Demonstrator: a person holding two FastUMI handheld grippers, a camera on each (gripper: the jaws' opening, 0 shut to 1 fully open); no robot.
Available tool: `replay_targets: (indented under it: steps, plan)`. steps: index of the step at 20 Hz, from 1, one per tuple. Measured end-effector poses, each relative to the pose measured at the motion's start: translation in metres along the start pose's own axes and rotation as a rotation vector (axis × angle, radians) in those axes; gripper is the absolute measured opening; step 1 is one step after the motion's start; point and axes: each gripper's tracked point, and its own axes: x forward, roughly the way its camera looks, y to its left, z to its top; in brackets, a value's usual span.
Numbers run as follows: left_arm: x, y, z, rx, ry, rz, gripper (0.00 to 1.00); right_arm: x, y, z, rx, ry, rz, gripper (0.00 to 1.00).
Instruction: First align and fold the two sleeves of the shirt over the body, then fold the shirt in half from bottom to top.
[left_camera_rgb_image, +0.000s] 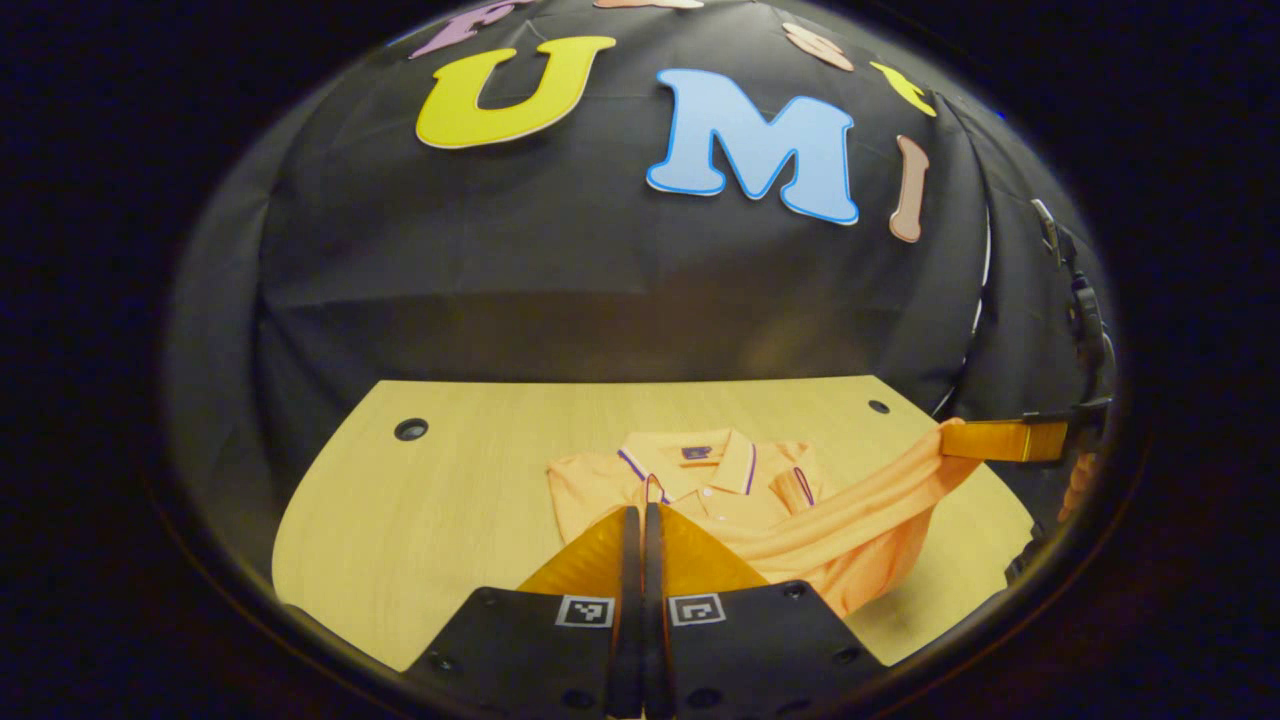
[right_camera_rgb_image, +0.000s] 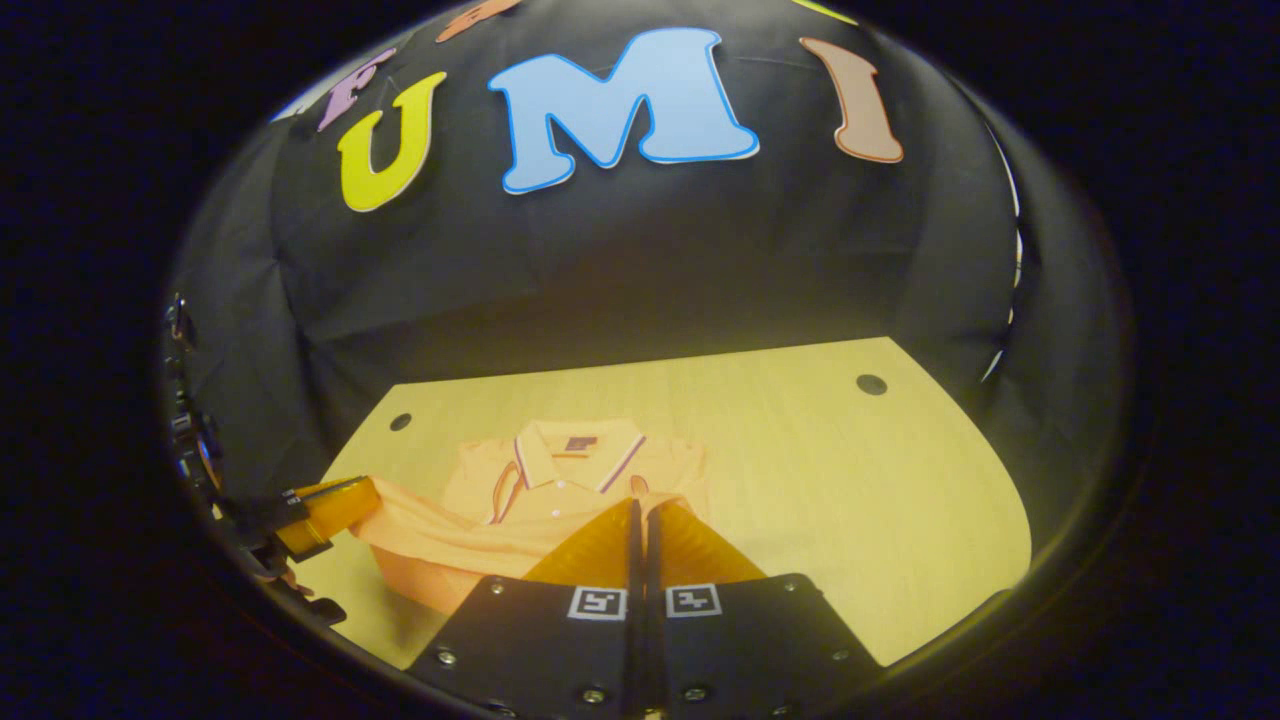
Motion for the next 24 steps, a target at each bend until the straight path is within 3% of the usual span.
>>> replay_targets:
  steps: [13,24]
  plan:
    - [0.12,0.022,0.05,0.046,-0.05,0.018,0.06,0.111,-0.017,0.044,-0.053,0.029,-0.072,0.0]
    - [0.179,0.038,0.036,0.09,-0.073,0.054,0.06,0.178,-0.027,0.028,-0.073,0.062,-0.125,0.0]
